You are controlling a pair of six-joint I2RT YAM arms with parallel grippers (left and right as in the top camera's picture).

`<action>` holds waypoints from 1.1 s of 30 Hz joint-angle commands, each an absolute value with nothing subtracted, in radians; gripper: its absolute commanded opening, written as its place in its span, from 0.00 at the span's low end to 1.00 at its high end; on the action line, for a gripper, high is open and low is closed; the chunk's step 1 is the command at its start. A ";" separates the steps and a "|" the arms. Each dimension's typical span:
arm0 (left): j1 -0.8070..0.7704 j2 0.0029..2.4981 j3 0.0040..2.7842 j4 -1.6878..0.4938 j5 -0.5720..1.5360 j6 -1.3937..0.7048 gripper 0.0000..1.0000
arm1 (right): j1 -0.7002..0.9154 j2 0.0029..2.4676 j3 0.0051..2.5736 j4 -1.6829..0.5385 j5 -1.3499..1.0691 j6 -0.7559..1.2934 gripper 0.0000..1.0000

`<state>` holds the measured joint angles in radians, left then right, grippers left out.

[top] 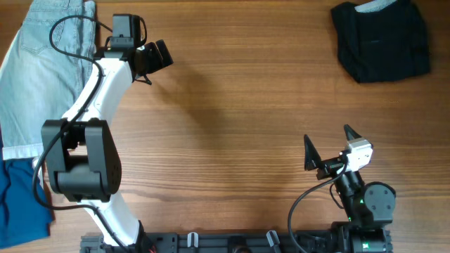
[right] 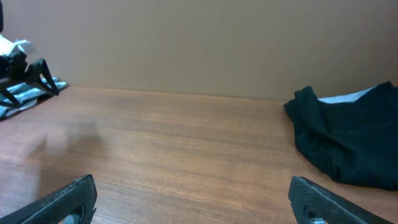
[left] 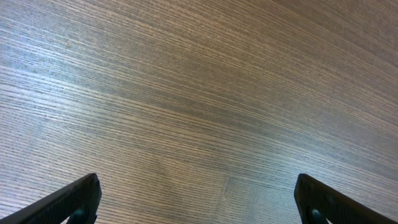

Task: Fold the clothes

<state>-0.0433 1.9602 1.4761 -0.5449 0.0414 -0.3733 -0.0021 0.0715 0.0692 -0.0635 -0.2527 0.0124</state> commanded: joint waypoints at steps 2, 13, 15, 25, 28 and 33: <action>-0.044 1.975 1.473 -0.543 0.032 -0.382 1.00 | 0.003 0.052 0.032 -0.039 -0.233 0.000 1.00; -0.044 1.975 1.473 -0.543 0.032 -0.382 1.00 | 0.002 0.005 0.024 -0.019 -0.234 0.001 1.00; -0.044 1.975 1.473 -0.543 0.032 -0.382 1.00 | 0.002 0.007 0.024 -0.019 -0.234 0.000 1.00; -0.044 1.975 1.473 -0.543 0.032 -0.382 1.00 | 0.002 0.007 0.024 -0.019 -0.234 0.000 1.00; -0.044 1.975 1.473 -0.543 0.032 -0.382 1.00 | 0.002 0.007 0.024 -0.019 -0.234 0.000 1.00; -0.044 1.975 1.473 -0.544 0.032 -0.382 1.00 | 0.002 0.007 0.024 -0.019 -0.234 0.000 1.00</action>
